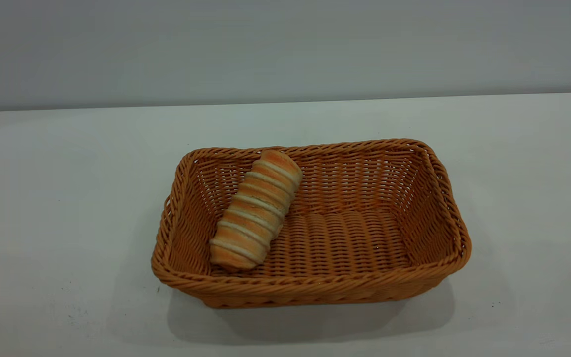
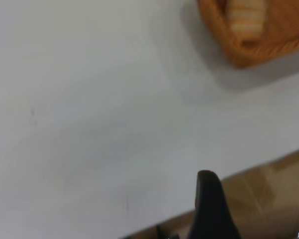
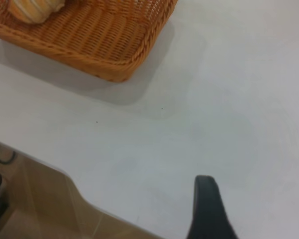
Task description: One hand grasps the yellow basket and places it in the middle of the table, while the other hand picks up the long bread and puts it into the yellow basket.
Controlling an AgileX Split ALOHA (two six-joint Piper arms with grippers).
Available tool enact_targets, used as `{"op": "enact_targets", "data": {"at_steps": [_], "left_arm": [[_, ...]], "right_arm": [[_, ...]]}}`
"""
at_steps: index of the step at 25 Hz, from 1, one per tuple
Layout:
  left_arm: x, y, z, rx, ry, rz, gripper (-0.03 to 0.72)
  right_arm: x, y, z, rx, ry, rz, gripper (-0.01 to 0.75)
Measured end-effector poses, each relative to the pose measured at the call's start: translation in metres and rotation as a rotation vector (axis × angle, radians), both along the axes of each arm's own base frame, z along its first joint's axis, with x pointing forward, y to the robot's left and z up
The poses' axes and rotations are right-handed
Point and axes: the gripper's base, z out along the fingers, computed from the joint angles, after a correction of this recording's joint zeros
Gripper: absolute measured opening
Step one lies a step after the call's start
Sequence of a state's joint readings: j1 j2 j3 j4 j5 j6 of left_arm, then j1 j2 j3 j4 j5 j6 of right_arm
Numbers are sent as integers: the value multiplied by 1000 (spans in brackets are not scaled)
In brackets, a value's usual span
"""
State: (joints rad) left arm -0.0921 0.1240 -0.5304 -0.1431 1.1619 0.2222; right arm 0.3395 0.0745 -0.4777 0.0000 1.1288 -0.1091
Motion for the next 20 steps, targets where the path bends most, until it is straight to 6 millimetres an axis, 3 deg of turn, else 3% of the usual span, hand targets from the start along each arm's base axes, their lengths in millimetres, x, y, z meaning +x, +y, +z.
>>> {"op": "enact_targets", "data": {"at_steps": [3,20], "left_arm": [[3,1,-9,6,25,12,534],[4,1,-9,2,18,19,534]], "right_arm": [[0,0,0,1,2,-1,530],[0,0,0,1,2,-1,530]]}}
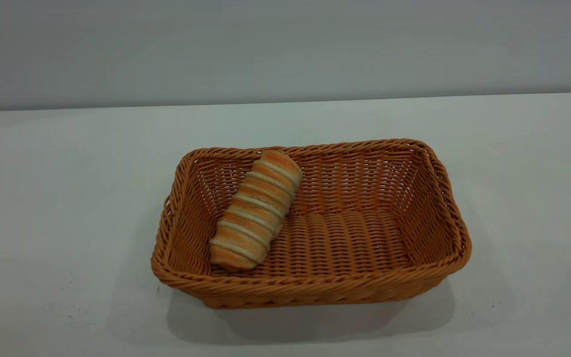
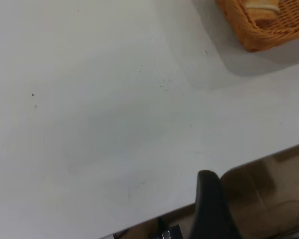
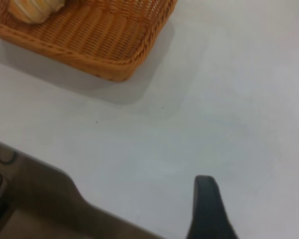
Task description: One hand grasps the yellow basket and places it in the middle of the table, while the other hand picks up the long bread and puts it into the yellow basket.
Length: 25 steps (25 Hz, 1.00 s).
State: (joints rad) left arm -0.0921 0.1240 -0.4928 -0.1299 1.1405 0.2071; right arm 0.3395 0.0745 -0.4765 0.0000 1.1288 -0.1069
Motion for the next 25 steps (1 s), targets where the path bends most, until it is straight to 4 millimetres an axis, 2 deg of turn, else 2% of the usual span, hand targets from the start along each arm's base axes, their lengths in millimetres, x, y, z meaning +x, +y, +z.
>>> {"op": "enact_targets", "data": {"at_steps": [9,15,19,25], "left_arm": [[0,0,0,-1,-1,4,534],[-2,0,0,-3,-18,82,534],[-11,0,0,-6,-87,104,534],[-19,0,-1,-9,-141,104,534]], "right_arm": [[0,0,0,0,0,-9,530],[0,-1,0,0,-2,-164,530],[-7,-2,0,10,-49,-261,530],[-13,-2,0,17,-89,-302,530]]}}
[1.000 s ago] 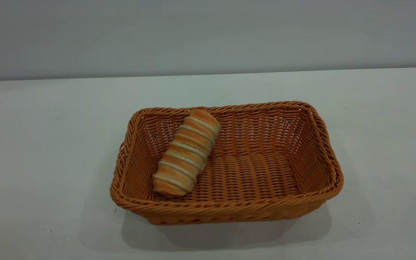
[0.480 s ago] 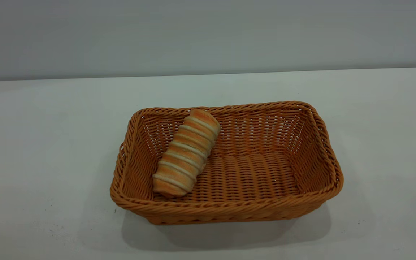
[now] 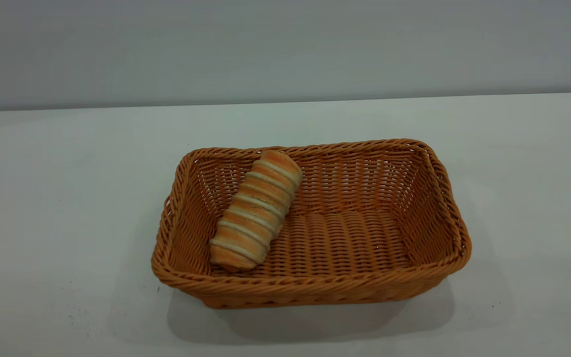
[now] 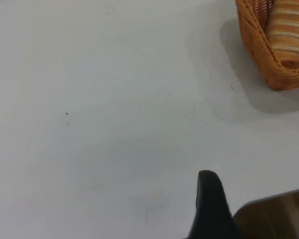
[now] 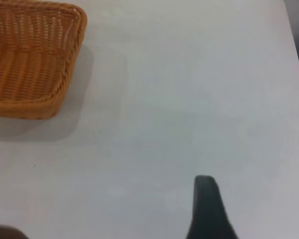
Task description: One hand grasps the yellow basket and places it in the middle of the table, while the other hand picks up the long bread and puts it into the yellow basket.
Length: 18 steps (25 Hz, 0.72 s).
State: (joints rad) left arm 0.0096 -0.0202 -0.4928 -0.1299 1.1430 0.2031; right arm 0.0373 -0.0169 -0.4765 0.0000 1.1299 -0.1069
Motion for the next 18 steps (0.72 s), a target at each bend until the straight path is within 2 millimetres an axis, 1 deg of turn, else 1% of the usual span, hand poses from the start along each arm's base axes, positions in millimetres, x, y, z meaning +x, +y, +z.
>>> {"op": "enact_targets", "data": {"at_steps": [7,18], "left_arm": [[-1,1,0,0,-3,-35,534],[-1,1,0,0,-2,-35,534]], "right_arm": [[0,0,0,4,0,2,530],[0,1,0,5,0,-9,530]]}}
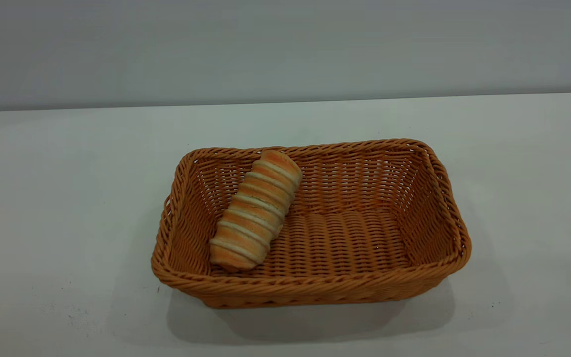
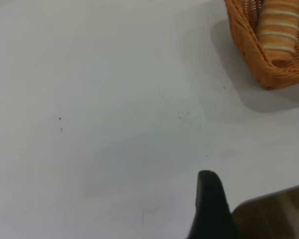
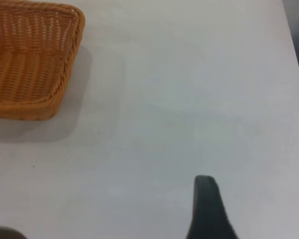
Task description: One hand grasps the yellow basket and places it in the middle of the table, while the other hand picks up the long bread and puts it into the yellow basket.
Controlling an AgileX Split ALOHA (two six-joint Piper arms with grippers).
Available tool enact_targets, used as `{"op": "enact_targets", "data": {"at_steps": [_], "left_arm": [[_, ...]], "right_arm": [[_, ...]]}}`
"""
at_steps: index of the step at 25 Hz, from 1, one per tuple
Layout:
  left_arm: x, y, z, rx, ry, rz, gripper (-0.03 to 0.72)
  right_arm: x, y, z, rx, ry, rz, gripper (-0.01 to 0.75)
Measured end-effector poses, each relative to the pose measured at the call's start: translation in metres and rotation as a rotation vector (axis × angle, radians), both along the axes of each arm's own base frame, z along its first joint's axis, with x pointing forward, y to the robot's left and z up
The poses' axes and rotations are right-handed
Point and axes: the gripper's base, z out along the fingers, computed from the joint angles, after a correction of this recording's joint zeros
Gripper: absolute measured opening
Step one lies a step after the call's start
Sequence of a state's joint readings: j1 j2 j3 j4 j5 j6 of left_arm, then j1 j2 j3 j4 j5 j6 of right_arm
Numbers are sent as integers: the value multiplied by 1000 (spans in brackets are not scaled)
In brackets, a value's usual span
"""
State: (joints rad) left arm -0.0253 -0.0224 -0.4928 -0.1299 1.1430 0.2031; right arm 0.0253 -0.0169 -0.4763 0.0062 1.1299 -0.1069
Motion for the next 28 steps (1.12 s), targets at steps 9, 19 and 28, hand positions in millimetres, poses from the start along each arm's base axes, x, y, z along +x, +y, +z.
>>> {"op": "enact_targets", "data": {"at_steps": [9,19,28], "left_arm": [[0,-1,0,0,0,43,534],[0,-1,0,0,0,43,534],[0,-1,0,0,0,43,534]], "right_arm": [[0,0,-1,0,2,0,530],[0,0,-1,0,2,0,530],[0,0,-1,0,2,0,530]]}}
